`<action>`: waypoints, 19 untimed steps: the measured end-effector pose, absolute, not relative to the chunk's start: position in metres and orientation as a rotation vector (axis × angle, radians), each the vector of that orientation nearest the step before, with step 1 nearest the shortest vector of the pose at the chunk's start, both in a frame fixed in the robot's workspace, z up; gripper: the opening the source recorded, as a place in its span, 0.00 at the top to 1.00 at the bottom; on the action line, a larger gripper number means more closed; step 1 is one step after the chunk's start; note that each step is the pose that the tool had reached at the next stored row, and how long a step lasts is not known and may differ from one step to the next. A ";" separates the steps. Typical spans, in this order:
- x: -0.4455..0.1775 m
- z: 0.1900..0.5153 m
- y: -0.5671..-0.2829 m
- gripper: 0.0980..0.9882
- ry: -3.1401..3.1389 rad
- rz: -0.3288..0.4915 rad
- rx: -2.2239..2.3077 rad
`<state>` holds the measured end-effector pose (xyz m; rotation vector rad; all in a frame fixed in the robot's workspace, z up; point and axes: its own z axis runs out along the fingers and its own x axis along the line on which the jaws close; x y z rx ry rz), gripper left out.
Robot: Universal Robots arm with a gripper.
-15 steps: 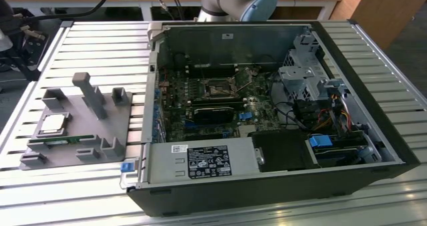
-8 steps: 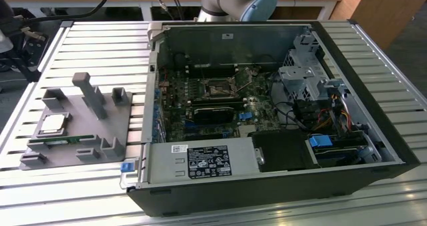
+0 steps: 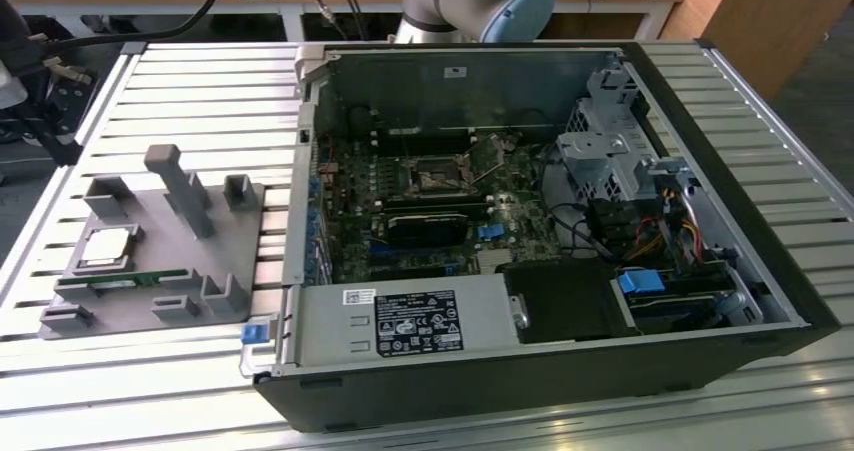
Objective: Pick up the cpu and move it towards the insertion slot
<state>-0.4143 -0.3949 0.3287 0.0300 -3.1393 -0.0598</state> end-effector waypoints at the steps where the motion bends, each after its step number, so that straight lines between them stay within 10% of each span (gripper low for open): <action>1: -0.414 0.328 -0.395 0.99 -3.139 -0.060 0.030; 19: -0.416 0.323 -0.395 0.99 -3.139 -0.060 0.030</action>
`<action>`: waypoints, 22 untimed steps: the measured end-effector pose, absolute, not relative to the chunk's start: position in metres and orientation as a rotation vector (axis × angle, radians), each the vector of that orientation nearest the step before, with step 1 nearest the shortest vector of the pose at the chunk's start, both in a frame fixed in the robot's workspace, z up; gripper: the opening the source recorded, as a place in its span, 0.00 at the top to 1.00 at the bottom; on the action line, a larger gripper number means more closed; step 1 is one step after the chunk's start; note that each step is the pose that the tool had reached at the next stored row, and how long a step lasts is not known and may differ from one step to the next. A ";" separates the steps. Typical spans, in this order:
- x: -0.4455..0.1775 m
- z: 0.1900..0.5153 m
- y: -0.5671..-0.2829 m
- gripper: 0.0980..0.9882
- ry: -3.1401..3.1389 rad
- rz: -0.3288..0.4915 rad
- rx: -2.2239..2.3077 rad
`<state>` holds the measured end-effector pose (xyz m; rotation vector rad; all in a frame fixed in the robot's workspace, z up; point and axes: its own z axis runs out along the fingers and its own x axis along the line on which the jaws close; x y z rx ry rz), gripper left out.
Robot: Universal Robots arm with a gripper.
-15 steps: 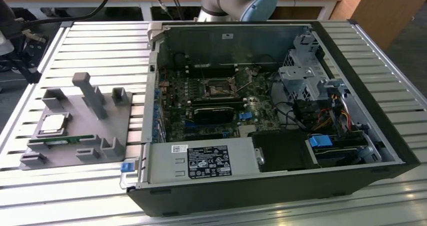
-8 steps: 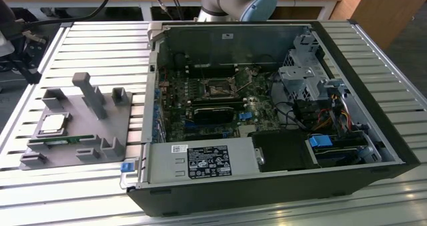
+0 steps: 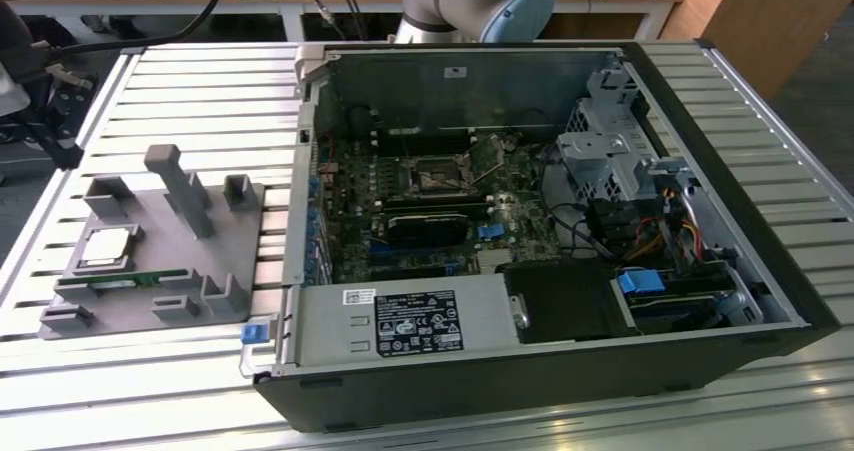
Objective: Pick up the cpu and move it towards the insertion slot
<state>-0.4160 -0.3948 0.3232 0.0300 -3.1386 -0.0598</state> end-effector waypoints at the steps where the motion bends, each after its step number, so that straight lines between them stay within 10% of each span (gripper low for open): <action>1: -0.416 0.323 -0.395 0.99 -3.139 -0.060 0.030; 22: -0.420 0.315 -0.395 0.99 -3.138 -0.060 0.030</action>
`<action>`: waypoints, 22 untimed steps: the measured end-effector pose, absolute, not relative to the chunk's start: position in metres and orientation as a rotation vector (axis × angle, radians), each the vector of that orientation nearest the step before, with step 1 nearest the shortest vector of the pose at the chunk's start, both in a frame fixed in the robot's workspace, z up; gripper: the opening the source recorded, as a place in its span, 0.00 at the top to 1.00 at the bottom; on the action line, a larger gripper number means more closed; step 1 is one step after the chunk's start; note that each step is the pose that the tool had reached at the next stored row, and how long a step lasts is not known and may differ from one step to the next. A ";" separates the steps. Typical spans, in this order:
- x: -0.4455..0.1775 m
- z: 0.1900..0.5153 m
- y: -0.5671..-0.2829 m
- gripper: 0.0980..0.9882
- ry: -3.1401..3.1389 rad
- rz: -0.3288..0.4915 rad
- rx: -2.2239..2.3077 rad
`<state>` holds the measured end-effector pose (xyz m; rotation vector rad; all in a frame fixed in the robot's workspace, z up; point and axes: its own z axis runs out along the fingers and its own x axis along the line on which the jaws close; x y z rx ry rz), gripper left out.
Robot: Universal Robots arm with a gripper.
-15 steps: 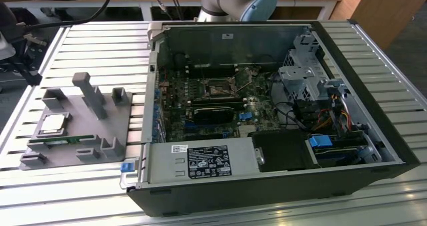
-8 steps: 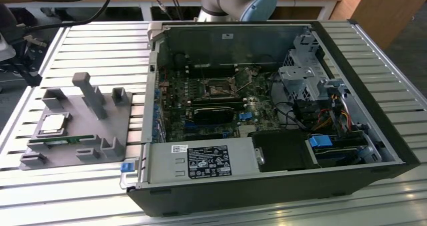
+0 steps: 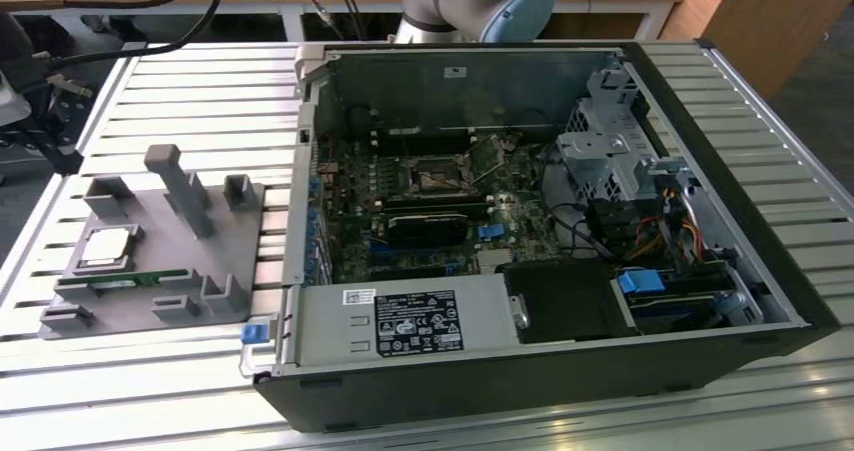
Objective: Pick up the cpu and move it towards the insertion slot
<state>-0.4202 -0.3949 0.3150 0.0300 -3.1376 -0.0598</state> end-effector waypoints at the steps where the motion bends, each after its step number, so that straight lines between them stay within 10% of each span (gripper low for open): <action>1: -0.420 0.315 -0.395 0.99 -3.138 -0.060 0.030; 22: -0.423 0.308 -0.395 0.99 -3.136 -0.060 0.030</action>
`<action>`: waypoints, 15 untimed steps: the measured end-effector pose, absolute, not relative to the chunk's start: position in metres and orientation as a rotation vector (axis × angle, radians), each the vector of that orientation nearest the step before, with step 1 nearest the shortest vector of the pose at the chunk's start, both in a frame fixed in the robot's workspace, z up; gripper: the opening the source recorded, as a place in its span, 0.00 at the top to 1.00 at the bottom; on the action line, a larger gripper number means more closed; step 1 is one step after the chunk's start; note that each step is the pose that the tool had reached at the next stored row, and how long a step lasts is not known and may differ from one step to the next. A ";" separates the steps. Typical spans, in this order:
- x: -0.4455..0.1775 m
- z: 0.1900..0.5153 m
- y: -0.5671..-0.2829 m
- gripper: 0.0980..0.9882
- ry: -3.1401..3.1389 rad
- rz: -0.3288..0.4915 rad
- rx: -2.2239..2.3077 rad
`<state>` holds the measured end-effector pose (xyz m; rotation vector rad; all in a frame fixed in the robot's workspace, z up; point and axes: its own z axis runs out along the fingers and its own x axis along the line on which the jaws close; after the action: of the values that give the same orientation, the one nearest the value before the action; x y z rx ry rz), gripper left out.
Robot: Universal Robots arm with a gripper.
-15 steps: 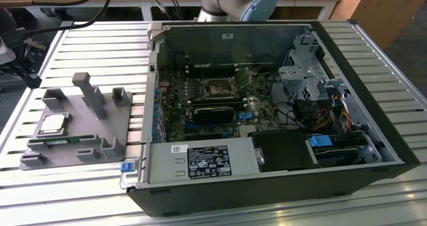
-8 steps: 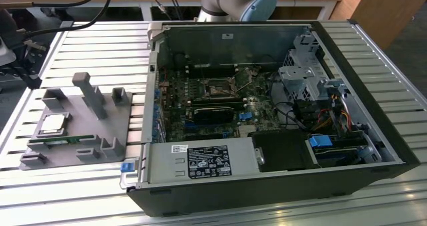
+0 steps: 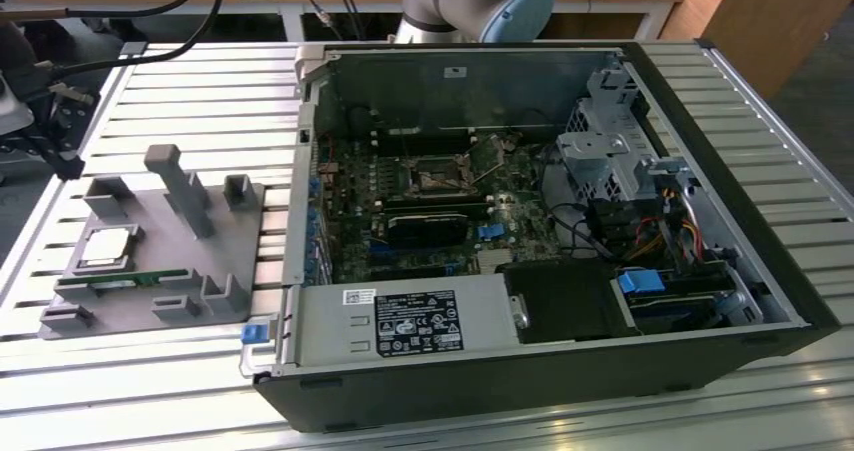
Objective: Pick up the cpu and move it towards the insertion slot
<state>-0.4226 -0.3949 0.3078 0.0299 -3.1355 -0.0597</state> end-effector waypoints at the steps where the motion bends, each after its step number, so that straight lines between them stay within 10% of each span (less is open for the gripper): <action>1: -0.423 0.307 -0.395 0.99 -3.135 -0.060 0.030; 15: -0.424 0.303 -0.395 0.99 -3.133 -0.060 0.030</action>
<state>-0.4239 -0.3949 0.3027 0.0297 -3.1330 -0.0598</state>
